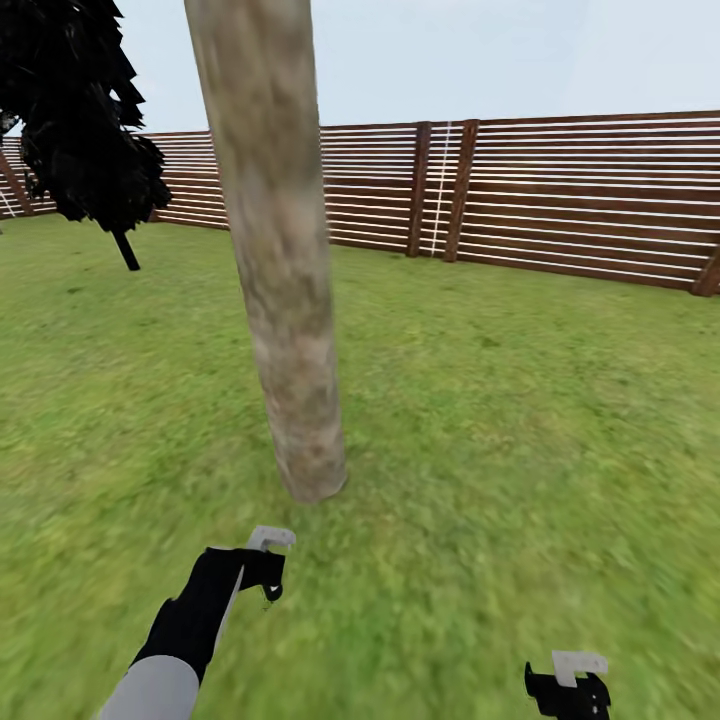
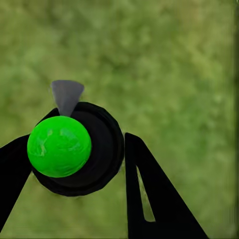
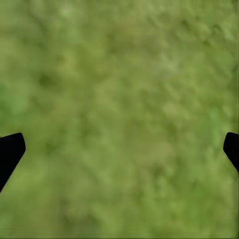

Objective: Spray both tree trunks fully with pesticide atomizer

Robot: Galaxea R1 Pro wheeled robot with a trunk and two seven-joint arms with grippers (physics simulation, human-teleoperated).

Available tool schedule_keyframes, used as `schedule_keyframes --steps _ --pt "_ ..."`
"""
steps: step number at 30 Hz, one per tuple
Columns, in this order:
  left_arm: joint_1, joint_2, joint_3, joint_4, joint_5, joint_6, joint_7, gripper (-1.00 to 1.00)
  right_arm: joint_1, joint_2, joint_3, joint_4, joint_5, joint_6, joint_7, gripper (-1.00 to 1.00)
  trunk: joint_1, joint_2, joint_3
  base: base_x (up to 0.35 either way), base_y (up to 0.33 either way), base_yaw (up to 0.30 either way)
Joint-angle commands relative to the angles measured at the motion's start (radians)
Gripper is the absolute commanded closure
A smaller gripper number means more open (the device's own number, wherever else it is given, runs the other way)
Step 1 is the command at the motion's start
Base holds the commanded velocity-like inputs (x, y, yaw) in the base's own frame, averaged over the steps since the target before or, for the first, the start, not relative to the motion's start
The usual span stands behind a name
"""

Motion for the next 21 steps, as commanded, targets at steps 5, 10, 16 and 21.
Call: schedule_keyframes --steps 5,10,16,21 --pt "-0.001 -0.002 0.005 -0.002 -0.01 0.003 -0.01 1.0 -0.001 0.0 -0.007 0.004 0.011 -0.003 -0.003 -1.0 0.0 0.0 -0.001 0.22 -0.259 0.0" --pt "-0.001 -0.001 0.007 -0.003 -0.01 0.003 -0.01 1.0 -0.001 0.0 -0.007 0.004 0.011 -0.003 -0.003 -1.0 0.0 0.0 -0.001 0.197 -0.271 0.0" --pt "-0.002 0.0 0.01 -0.003 -0.01 0.003 -0.01 1.0 -0.001 0.0 -0.007 0.004 0.011 -0.003 -0.003 -1.0 0.0 0.0 -0.001 0.266 -0.182 0.0" --pt "-0.002 0.0 0.007 -0.003 -0.009 0.005 -0.011 1.0 -0.001 0.0 -0.007 0.004 0.011 -0.003 -0.003 -1.0 0.0 0.0 -0.001 0.19 -0.01 0.067"
